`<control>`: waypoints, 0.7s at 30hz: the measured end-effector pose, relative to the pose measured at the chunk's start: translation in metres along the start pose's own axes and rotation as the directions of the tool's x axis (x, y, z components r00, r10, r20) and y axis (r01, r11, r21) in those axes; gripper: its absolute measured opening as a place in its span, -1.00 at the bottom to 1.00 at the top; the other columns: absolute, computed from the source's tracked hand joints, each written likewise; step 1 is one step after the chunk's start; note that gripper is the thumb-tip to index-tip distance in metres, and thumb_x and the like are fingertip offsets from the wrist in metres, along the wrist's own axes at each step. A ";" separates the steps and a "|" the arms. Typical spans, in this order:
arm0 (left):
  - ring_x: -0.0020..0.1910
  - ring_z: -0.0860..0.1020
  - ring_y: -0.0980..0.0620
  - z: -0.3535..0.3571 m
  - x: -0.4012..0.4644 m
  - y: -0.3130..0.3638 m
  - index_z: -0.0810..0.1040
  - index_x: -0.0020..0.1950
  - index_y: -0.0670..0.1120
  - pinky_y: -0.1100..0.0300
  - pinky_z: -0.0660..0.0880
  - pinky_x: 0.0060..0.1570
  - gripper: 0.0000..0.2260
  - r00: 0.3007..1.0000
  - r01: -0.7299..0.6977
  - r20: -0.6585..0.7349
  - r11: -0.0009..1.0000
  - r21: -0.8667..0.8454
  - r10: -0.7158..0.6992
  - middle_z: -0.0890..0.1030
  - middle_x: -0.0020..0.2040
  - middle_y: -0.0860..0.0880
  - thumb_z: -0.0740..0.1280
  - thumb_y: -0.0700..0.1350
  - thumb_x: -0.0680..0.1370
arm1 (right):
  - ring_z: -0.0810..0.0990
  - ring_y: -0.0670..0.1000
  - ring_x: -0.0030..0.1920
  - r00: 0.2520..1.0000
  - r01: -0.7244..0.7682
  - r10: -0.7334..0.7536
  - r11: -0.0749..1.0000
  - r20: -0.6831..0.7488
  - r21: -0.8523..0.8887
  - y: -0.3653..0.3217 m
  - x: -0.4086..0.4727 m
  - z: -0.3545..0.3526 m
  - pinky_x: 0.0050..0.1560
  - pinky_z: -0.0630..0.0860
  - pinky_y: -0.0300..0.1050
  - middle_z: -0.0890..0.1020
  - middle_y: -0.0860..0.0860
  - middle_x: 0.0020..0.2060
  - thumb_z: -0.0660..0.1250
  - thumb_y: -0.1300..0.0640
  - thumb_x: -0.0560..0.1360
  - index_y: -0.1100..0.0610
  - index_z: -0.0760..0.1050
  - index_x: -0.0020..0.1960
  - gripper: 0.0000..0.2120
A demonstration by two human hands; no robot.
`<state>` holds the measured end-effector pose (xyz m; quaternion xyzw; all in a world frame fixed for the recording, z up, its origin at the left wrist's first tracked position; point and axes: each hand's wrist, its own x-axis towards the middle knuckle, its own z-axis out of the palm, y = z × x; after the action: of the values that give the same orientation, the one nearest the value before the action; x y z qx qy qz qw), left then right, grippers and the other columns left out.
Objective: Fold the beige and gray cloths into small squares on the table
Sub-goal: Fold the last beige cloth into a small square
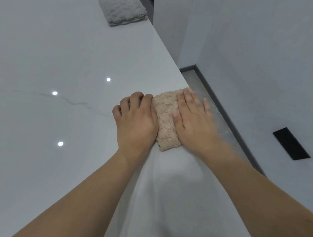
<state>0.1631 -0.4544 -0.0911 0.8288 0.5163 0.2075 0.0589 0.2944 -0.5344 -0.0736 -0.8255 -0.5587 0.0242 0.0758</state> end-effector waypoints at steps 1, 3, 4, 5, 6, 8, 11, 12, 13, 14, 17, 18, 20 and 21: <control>0.20 0.40 -0.08 0.000 0.000 0.000 0.51 0.24 0.05 0.02 0.21 0.19 -0.74 1.000 -0.003 0.004 1.000 -0.005 0.003 0.49 0.23 0.04 0.09 -0.03 0.65 | -0.05 0.01 0.57 1.000 -0.005 0.005 1.000 0.008 0.004 0.001 -0.002 0.003 0.53 -0.16 0.09 0.05 0.05 0.57 -0.21 -0.11 0.59 0.12 0.01 0.58 -0.39; 0.21 0.40 -0.08 0.000 0.000 0.000 0.51 0.25 0.05 0.02 0.21 0.20 -0.74 1.000 -0.006 0.009 1.000 -0.006 0.006 0.48 0.24 0.04 0.09 -0.03 0.65 | -0.03 0.01 0.57 1.000 -0.008 0.008 1.000 -0.014 -0.003 0.003 -0.003 0.008 0.53 -0.13 0.10 0.08 0.05 0.57 -0.20 -0.11 0.59 0.13 0.03 0.58 -0.39; 0.21 0.40 -0.07 0.000 0.000 -0.001 0.50 0.25 0.05 0.02 0.20 0.20 -0.74 1.000 -0.007 0.010 1.000 -0.005 0.007 0.48 0.24 0.04 0.09 -0.02 0.65 | -0.01 0.02 0.57 1.000 -0.007 0.007 1.000 -0.022 -0.009 0.003 -0.002 0.008 0.53 -0.12 0.11 0.10 0.06 0.57 -0.19 -0.10 0.60 0.14 0.04 0.57 -0.39; 0.21 0.40 -0.07 0.000 0.000 -0.001 0.50 0.25 0.05 0.02 0.20 0.21 -0.73 1.000 -0.009 0.010 1.000 -0.005 0.009 0.48 0.24 0.04 0.09 -0.02 0.65 | 0.00 0.03 0.57 1.000 -0.007 0.006 1.000 -0.025 -0.014 0.003 -0.002 0.009 0.53 -0.11 0.11 0.11 0.07 0.56 -0.18 -0.10 0.60 0.14 0.05 0.57 -0.40; 0.20 0.40 -0.08 0.000 0.000 -0.001 0.51 0.25 0.05 0.02 0.20 0.20 -0.73 1.000 -0.011 0.010 1.000 -0.004 0.011 0.48 0.24 0.04 0.09 -0.02 0.65 | 0.00 0.03 0.57 1.000 -0.008 0.008 1.000 -0.025 -0.018 0.002 -0.001 0.009 0.53 -0.11 0.12 0.11 0.07 0.56 -0.17 -0.09 0.61 0.15 0.05 0.57 -0.40; 0.20 0.40 -0.08 0.001 0.000 -0.002 0.51 0.25 0.04 0.02 0.21 0.20 -0.74 1.000 -0.012 0.007 1.000 -0.002 0.012 0.49 0.24 0.04 0.09 -0.02 0.65 | 0.00 0.03 0.57 1.000 -0.014 0.013 1.000 -0.024 -0.022 0.002 -0.001 0.009 0.53 -0.11 0.12 0.11 0.07 0.56 -0.17 -0.09 0.60 0.15 0.05 0.57 -0.40; 0.19 0.41 -0.08 0.002 0.000 -0.001 0.52 0.25 0.03 0.01 0.22 0.20 -0.73 1.000 -0.013 -0.002 1.000 -0.005 0.013 0.50 0.23 0.03 0.10 -0.03 0.65 | 0.01 0.03 0.56 0.999 -0.020 0.019 1.000 -0.034 -0.021 0.001 -0.002 0.008 0.54 -0.09 0.14 0.12 0.08 0.56 -0.18 -0.10 0.60 0.15 0.07 0.57 -0.39; 0.19 0.42 -0.09 0.002 0.000 -0.001 0.52 0.25 0.03 0.01 0.23 0.20 -0.73 1.000 -0.014 -0.002 1.000 -0.006 0.014 0.50 0.22 0.02 0.10 -0.04 0.65 | 0.02 0.03 0.56 0.999 -0.020 0.020 1.000 -0.037 -0.019 0.000 -0.002 0.007 0.53 -0.08 0.14 0.12 0.08 0.56 -0.19 -0.10 0.60 0.15 0.08 0.57 -0.39; 0.18 0.42 -0.09 0.003 0.000 -0.001 0.52 0.25 0.03 0.01 0.23 0.20 -0.73 1.000 -0.017 -0.005 1.000 -0.008 0.017 0.50 0.22 0.02 0.10 -0.04 0.65 | 0.02 0.03 0.56 0.999 -0.021 0.020 1.000 -0.039 -0.016 0.000 -0.003 0.007 0.53 -0.08 0.14 0.12 0.08 0.56 -0.19 -0.10 0.59 0.15 0.08 0.57 -0.39; 0.18 0.43 -0.09 0.003 0.000 -0.001 0.52 0.24 0.02 0.01 0.24 0.19 -0.74 1.000 -0.020 -0.011 1.000 -0.011 0.020 0.51 0.21 0.02 0.11 -0.04 0.65 | 0.01 0.03 0.56 0.999 -0.022 0.021 1.000 -0.040 -0.011 -0.001 -0.003 0.007 0.54 -0.08 0.14 0.12 0.08 0.56 -0.19 -0.10 0.59 0.15 0.08 0.57 -0.39; 0.18 0.42 -0.10 0.003 0.000 -0.002 0.52 0.24 0.02 0.00 0.24 0.20 -0.74 1.000 -0.023 -0.017 1.000 -0.020 0.023 0.51 0.22 0.01 0.11 -0.04 0.65 | 0.01 0.03 0.56 0.999 -0.022 0.022 1.000 -0.042 0.002 -0.001 -0.003 0.007 0.54 -0.08 0.13 0.12 0.07 0.56 -0.18 -0.08 0.60 0.15 0.08 0.57 -0.40; 0.19 0.42 -0.09 0.003 0.000 -0.002 0.52 0.24 0.02 0.01 0.23 0.21 -0.73 1.000 -0.025 -0.010 0.999 -0.022 0.024 0.51 0.22 0.01 0.10 -0.04 0.65 | -0.01 0.02 0.57 0.999 -0.021 0.021 1.000 -0.037 0.002 -0.001 -0.003 0.007 0.54 -0.09 0.12 0.11 0.06 0.56 -0.18 -0.08 0.60 0.15 0.07 0.57 -0.40; 0.18 0.42 -0.09 0.003 0.001 -0.002 0.53 0.24 0.01 0.03 0.22 0.20 -0.74 1.000 -0.027 -0.006 0.999 -0.022 0.027 0.51 0.21 0.01 0.11 -0.04 0.65 | -0.03 0.01 0.57 0.999 -0.022 0.022 1.000 -0.029 0.002 0.000 -0.003 0.006 0.54 -0.14 0.10 0.08 0.05 0.57 -0.20 -0.09 0.59 0.14 0.05 0.57 -0.39; 0.17 0.43 -0.10 0.003 0.002 -0.002 0.53 0.23 0.00 0.03 0.22 0.19 -0.74 1.000 -0.027 -0.011 0.999 -0.021 0.027 0.51 0.21 0.00 0.11 -0.05 0.64 | -0.04 0.00 0.57 0.999 -0.021 0.021 1.000 -0.027 -0.001 0.000 -0.003 0.006 0.54 -0.17 0.10 0.08 0.05 0.57 -0.21 -0.08 0.59 0.14 0.05 0.57 -0.39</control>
<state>0.1636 -0.4518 -0.0942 0.8339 0.5031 0.2181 0.0621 0.2926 -0.5365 -0.0798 -0.8316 -0.5491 0.0134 0.0826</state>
